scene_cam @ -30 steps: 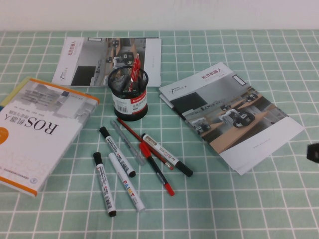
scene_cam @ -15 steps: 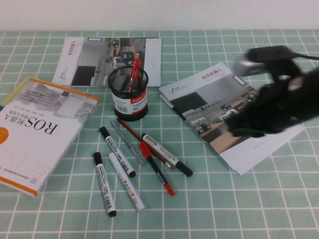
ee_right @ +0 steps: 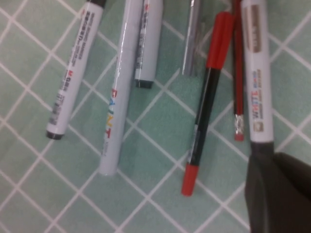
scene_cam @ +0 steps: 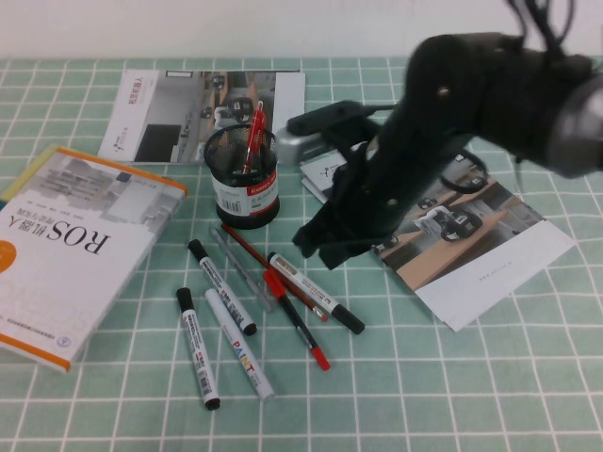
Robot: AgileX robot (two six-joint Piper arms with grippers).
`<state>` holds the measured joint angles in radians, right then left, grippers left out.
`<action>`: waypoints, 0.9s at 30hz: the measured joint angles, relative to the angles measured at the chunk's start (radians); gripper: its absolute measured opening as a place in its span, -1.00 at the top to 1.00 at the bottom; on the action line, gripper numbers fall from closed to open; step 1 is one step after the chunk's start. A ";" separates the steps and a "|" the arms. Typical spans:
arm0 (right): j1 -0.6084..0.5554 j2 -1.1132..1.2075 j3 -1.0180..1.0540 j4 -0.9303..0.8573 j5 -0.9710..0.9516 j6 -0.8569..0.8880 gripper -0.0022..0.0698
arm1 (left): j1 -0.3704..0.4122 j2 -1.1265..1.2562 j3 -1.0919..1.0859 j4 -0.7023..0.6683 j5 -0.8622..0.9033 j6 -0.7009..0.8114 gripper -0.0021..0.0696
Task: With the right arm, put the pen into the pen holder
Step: Pick up the pen on the table
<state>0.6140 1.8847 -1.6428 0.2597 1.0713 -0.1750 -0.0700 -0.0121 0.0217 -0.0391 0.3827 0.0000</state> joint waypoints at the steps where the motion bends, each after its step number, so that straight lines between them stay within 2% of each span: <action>1: 0.007 0.027 -0.026 -0.011 0.015 -0.002 1.00 | 0.000 0.000 0.000 0.000 0.000 0.000 0.95; 6: 0.027 0.147 -0.120 -0.061 0.059 -0.002 0.99 | 0.000 0.000 0.000 0.000 0.000 0.000 0.95; 9: 0.027 0.204 -0.153 -0.069 0.065 -0.012 0.92 | 0.000 0.000 0.000 0.000 0.000 0.000 0.95; 18: 0.027 0.303 -0.220 -0.080 0.063 -0.055 0.27 | 0.000 0.000 0.000 0.000 0.000 0.000 0.95; 27: 0.027 0.353 -0.276 -0.134 0.015 -0.055 0.18 | 0.000 0.000 0.000 0.000 0.000 0.000 0.95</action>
<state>0.6409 2.2376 -1.9189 0.1259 1.0862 -0.2296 -0.0700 -0.0121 0.0217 -0.0391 0.3827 0.0000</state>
